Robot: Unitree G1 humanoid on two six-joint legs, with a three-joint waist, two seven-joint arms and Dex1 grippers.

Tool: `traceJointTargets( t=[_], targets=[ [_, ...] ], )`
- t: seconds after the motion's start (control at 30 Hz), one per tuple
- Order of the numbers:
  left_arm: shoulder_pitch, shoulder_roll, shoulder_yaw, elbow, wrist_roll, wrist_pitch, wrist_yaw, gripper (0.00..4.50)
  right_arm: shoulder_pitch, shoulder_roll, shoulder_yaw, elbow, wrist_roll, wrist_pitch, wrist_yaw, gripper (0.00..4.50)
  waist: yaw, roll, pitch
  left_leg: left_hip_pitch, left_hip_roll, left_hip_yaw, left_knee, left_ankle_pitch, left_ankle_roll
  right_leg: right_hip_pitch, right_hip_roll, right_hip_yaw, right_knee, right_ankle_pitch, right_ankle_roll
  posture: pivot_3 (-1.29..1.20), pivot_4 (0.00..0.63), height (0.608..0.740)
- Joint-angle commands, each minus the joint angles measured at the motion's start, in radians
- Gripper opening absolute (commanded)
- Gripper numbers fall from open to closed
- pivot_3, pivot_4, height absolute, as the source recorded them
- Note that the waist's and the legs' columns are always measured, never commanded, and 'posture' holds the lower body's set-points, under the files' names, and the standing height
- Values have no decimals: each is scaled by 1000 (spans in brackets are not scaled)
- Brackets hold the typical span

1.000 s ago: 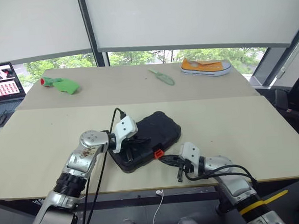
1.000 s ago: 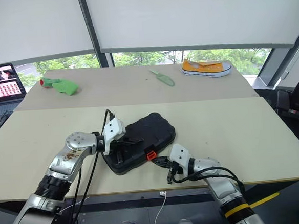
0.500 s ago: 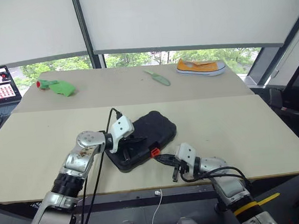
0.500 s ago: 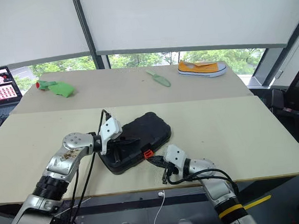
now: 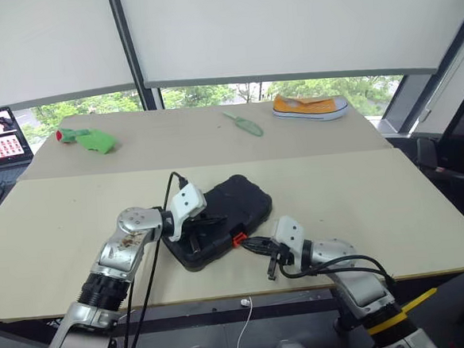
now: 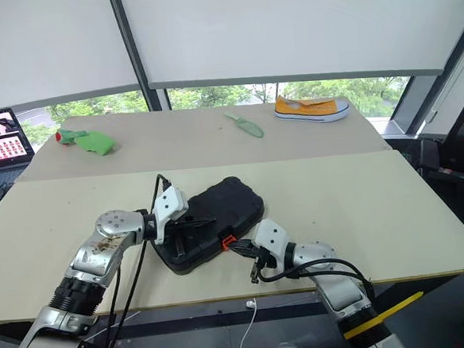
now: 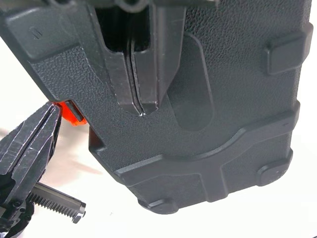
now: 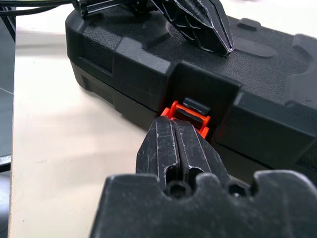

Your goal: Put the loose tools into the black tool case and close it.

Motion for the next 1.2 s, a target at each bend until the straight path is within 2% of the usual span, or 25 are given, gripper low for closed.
traceJointTargets(
  t=[0.03, 0.27, 0.5, 0.63, 0.83, 1.2],
  targets=[
    [71, 10, -71, 78, 59, 54, -11, 70, 8, -1, 10, 9, -25, 82, -39, 0, 0, 0, -3, 0, 0, 0, 0, 0, 0, 0, 0, 0, 0, 0, 0, 0, 150, 740],
    [63, 14, -64, 81, 59, 55, -9, 70, 15, 9, 20, 16, -15, 108, -45, 0, -3, -3, -8, 2, 0, 0, -3, 0, 0, 0, 0, 0, -1, -1, -1, 0, 150, 740],
    [72, 18, -56, 77, 55, 55, -7, 70, 69, 31, -85, -73, 128, -112, 0, 0, -2, -2, -7, 1, 0, -1, -4, -1, -1, -1, -2, 0, -2, -2, -1, 0, 150, 740],
    [72, 13, -54, 78, 56, 55, -7, 70, 100, 31, -109, -123, 203, -84, 25, 0, -2, -1, -6, 1, 0, -1, -5, -1, -1, -1, -1, 0, -2, -2, -1, 0, 150, 740],
    [73, 10, -53, 81, 56, 49, -4, 70, 113, -44, -23, -81, 81, 117, -24, 0, -2, -1, -6, 1, 0, -2, -6, -1, -1, -1, -3, -1, -5, -3, -2, 0, 150, 740],
    [69, 7, -56, 84, 61, 49, -6, 70, -6, 72, 46, 86, 3, 117, -88, 0, -6, -2, -7, 2, -2, -5, -12, -1, -2, -1, -2, -1, -13, -3, -2, 0, 150, 740]
  ],
)
